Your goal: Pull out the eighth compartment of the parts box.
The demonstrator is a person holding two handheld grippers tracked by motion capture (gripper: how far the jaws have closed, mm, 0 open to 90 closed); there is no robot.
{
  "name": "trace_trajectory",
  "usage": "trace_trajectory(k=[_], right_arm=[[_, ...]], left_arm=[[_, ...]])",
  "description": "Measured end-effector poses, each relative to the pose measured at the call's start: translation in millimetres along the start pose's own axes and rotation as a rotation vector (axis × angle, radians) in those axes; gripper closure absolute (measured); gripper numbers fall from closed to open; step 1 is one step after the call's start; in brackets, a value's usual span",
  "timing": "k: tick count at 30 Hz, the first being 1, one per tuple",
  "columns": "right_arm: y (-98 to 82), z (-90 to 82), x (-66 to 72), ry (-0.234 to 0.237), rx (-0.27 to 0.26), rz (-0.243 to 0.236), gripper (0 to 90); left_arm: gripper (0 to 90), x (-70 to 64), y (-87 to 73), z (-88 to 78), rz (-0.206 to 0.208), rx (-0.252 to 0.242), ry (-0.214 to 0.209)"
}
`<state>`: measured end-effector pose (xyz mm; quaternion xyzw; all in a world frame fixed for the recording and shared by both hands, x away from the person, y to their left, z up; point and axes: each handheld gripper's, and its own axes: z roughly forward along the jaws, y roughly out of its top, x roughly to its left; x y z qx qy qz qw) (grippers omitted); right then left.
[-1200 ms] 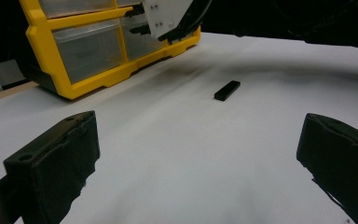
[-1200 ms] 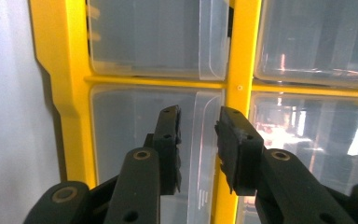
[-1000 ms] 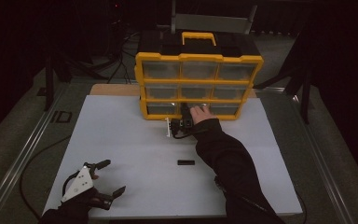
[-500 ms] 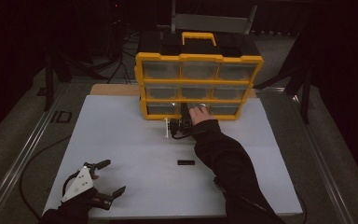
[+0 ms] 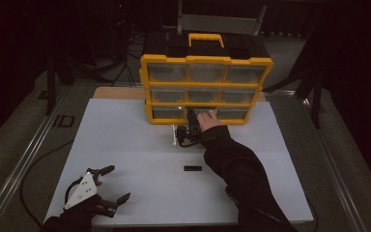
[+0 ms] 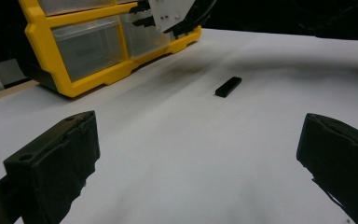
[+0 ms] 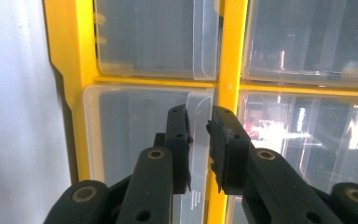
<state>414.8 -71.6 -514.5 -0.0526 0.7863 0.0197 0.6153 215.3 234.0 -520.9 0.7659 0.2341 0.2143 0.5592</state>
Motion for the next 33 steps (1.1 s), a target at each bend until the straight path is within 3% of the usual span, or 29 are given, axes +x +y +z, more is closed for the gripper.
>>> trace_trajectory(k=[33], right_arm=[[-2.5, -29.5, 6.2, -0.001, -0.043, -0.012, 77.9]], left_arm=[[0.0, -0.1, 0.3, -0.1, 0.000, 0.002, 0.005]])
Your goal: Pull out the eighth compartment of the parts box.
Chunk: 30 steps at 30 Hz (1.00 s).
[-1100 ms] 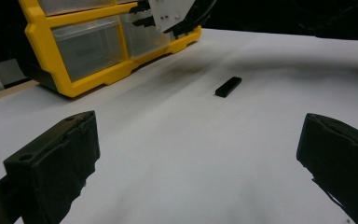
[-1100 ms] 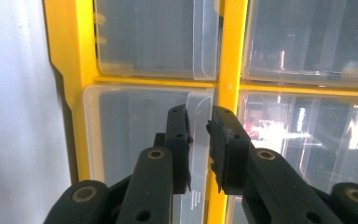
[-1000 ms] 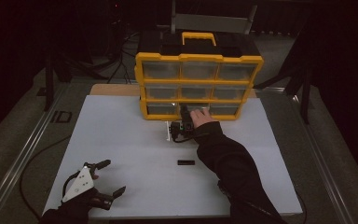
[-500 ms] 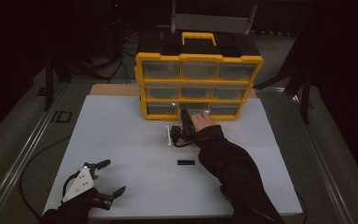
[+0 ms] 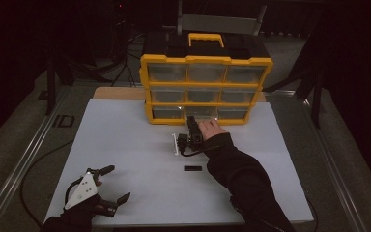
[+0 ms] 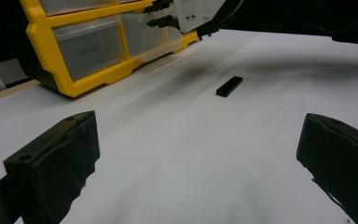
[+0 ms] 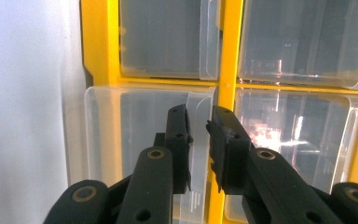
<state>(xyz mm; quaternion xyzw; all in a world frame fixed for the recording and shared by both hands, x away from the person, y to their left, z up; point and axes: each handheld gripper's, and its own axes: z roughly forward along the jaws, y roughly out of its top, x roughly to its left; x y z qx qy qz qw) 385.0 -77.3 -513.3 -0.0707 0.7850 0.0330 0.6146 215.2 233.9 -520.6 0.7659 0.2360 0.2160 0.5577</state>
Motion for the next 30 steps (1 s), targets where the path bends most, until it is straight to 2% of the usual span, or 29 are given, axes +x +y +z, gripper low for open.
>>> trace_trajectory(k=[10, 12, 25, 26, 30], right_arm=[[-0.5, -10.1, 3.9, -0.005, -0.008, 0.008, 78.0], [-0.3, -11.9, 4.2, -0.009, -0.016, -0.008, 78.0], [-0.6, -24.2, 8.7, -0.017, -0.035, -0.009, 78.0], [-0.3, -24.9, 10.2, -0.019, -0.035, 0.007, 78.0], [-1.6, -27.9, 11.0, -0.018, -0.029, 0.013, 78.0]], left_arm=[[0.0, 0.2, -0.1, 0.0, -0.002, -0.001, 0.003], [0.0, 0.3, -0.2, 0.2, -0.006, -0.001, 0.003], [0.0, 0.6, -0.1, -0.2, 0.000, -0.003, 0.006], [0.0, 0.5, -0.1, -0.2, -0.001, -0.003, 0.006], [0.0, 0.5, -0.2, 0.0, 0.000, -0.001, 0.005]])
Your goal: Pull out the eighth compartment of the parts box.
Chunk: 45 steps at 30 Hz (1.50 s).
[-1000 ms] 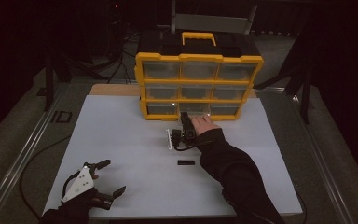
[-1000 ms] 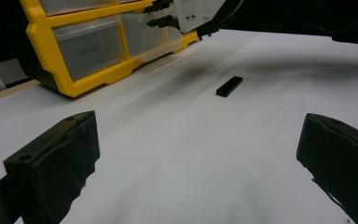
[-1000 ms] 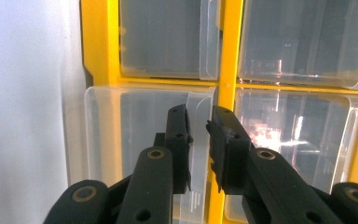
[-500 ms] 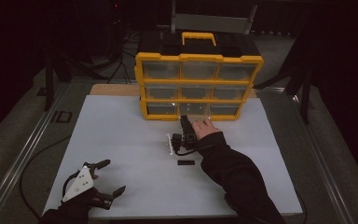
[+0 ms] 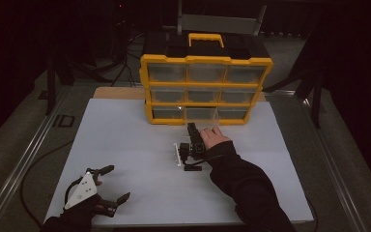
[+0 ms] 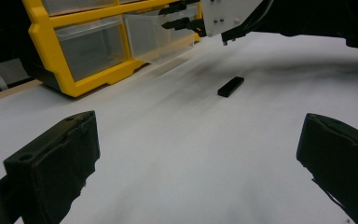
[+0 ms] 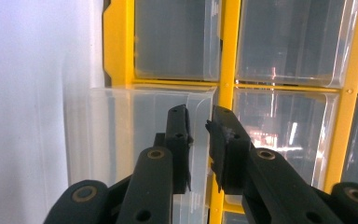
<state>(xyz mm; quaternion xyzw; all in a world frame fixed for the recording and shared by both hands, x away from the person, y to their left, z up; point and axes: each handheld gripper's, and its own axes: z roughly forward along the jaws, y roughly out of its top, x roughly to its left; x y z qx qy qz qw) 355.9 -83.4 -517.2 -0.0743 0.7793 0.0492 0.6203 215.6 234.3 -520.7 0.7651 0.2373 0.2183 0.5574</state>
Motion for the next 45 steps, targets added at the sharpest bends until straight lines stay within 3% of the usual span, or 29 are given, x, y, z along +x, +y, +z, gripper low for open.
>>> trace_trajectory(k=[20, 45], right_arm=[[-1.4, -18.4, 5.4, -0.002, -0.033, -0.009, 77.9], [-8.4, -22.9, 5.9, 0.004, -0.056, -0.013, 77.1]], left_arm=[[0.0, -0.2, 0.1, 0.1, 0.002, 0.003, 0.000], [0.0, -0.2, -0.1, 0.4, 0.001, 0.005, 0.001]])
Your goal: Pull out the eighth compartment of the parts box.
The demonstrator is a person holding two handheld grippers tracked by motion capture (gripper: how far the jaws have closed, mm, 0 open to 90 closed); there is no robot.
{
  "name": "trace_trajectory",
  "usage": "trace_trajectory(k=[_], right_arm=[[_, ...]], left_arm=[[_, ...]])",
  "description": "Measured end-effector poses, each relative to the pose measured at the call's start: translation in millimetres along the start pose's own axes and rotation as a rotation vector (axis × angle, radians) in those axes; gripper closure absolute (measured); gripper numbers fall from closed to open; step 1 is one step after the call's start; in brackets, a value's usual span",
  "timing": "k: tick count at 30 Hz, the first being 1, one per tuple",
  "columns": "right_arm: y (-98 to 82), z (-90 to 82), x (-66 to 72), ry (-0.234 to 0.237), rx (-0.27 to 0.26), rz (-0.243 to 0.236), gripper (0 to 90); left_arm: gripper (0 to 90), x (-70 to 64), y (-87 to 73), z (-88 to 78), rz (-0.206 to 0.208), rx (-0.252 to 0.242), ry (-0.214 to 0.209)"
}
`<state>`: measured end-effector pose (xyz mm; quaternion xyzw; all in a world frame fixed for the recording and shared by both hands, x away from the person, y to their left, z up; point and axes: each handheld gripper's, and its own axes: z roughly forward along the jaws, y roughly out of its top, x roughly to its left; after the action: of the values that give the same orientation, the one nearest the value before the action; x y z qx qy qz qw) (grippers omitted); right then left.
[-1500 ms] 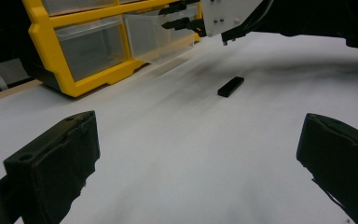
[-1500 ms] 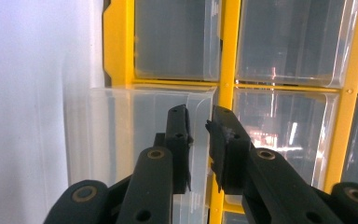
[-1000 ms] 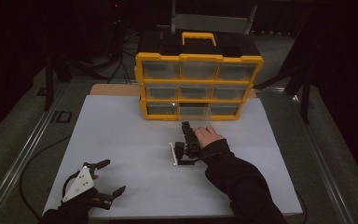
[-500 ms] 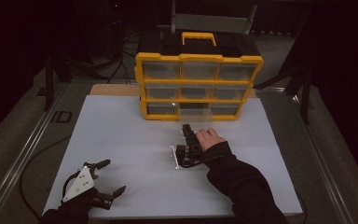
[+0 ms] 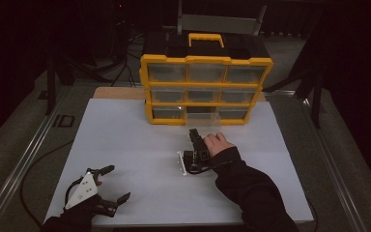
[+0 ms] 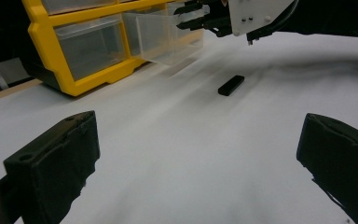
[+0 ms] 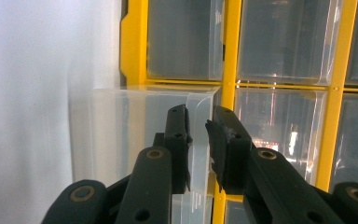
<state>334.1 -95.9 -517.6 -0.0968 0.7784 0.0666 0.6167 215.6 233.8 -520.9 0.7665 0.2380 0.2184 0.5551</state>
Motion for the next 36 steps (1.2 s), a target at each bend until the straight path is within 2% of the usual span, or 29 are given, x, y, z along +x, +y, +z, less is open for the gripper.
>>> trace_trajectory(k=[3, 4, 9, 14, 18, 21, 23, 29, 32, 33, 34, 35, 36], right_arm=[[-0.2, 0.0, -0.5, 0.002, 0.004, 0.015, 74.5], [0.0, -0.3, -1.3, 0.007, 0.005, 0.033, 66.7], [-0.1, -0.4, -5.0, 0.020, 0.021, 0.076, 43.3], [-1.6, 0.7, -9.6, 0.032, 0.035, 0.104, 29.1], [-5.0, 1.2, -12.2, 0.064, 0.035, 0.154, 19.6], [-8.5, 2.3, -14.5, 0.118, 0.043, 0.238, 13.5], [-11.4, 2.7, -17.6, 0.150, 0.043, 0.311, 10.9], [-22.5, 1.9, -28.5, 0.179, 0.040, 0.508, 8.3], [-30.4, 2.8, -33.4, 0.223, 0.032, 0.602, 7.8], [-30.4, 2.8, -33.4, 0.223, 0.032, 0.602, 7.8], [-33.6, 2.8, -35.4, 0.232, 0.024, 0.637, 7.8], [-40.7, 1.6, -38.8, 0.266, 0.002, 0.724, 7.8], [-43.5, 0.9, -40.1, 0.281, -0.007, 0.749, 7.8]], left_arm=[[0.0, 0.4, 0.1, -0.4, 0.000, -0.004, 0.004], [0.0, 0.4, 0.0, -0.4, 0.000, -0.003, 0.004], [0.0, 0.1, 0.0, -0.1, -0.002, -0.001, 0.002], [0.0, 0.2, 0.0, -0.2, -0.003, -0.003, 0.004], [0.0, 0.2, 0.0, -0.1, -0.001, -0.002, 0.004], [0.0, 0.4, 0.1, -0.2, -0.002, -0.003, 0.003], [0.0, 0.3, 0.1, -0.3, -0.001, -0.004, 0.005], [0.0, 0.2, 0.2, -0.2, 0.001, -0.003, 0.004], [0.0, 0.2, 0.2, -0.1, 0.000, -0.002, 0.004], [0.0, 0.2, 0.2, -0.1, 0.000, -0.002, 0.004], [0.0, 0.2, 0.2, -0.1, 0.000, -0.002, 0.004], [0.0, 0.2, 0.0, 0.1, -0.002, 0.000, 0.004], [0.0, 0.2, 0.0, 0.1, -0.003, -0.001, 0.004]])
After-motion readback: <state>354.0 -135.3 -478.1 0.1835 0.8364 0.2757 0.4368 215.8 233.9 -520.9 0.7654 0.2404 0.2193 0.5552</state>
